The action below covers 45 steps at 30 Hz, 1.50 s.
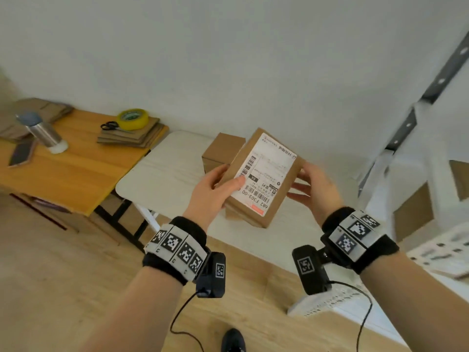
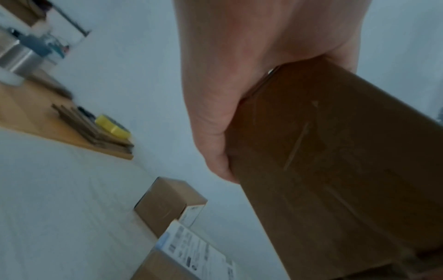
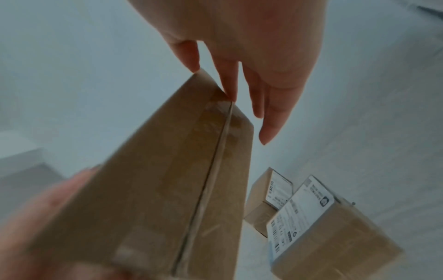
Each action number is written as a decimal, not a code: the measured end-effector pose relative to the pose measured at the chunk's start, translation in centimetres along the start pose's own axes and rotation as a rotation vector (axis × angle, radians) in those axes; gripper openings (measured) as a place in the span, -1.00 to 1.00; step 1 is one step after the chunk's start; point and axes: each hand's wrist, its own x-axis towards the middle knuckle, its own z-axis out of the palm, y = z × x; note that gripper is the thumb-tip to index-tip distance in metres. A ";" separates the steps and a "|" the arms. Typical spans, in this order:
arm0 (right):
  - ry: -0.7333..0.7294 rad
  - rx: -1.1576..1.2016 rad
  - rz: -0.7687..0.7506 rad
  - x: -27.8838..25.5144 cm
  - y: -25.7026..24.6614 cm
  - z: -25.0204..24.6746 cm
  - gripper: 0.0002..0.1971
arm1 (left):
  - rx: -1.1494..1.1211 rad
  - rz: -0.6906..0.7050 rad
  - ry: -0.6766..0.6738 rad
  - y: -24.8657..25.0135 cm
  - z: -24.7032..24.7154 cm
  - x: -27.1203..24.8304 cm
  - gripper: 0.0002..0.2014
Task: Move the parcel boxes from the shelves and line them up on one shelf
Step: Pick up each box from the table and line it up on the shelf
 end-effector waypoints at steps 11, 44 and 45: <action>-0.225 -1.091 -0.814 -17.0 -1.8 -11.1 0.02 | 1.046 0.465 -0.051 3.4 9.1 -16.9 -0.10; 0.466 -0.524 -0.413 -42.7 1.1 -41.7 -0.03 | 0.459 0.651 -0.506 3.4 38.3 -36.3 -0.05; 0.493 -0.554 -0.415 -43.1 1.1 -43.7 -0.04 | 0.466 0.669 -0.509 3.5 40.3 -37.0 -0.08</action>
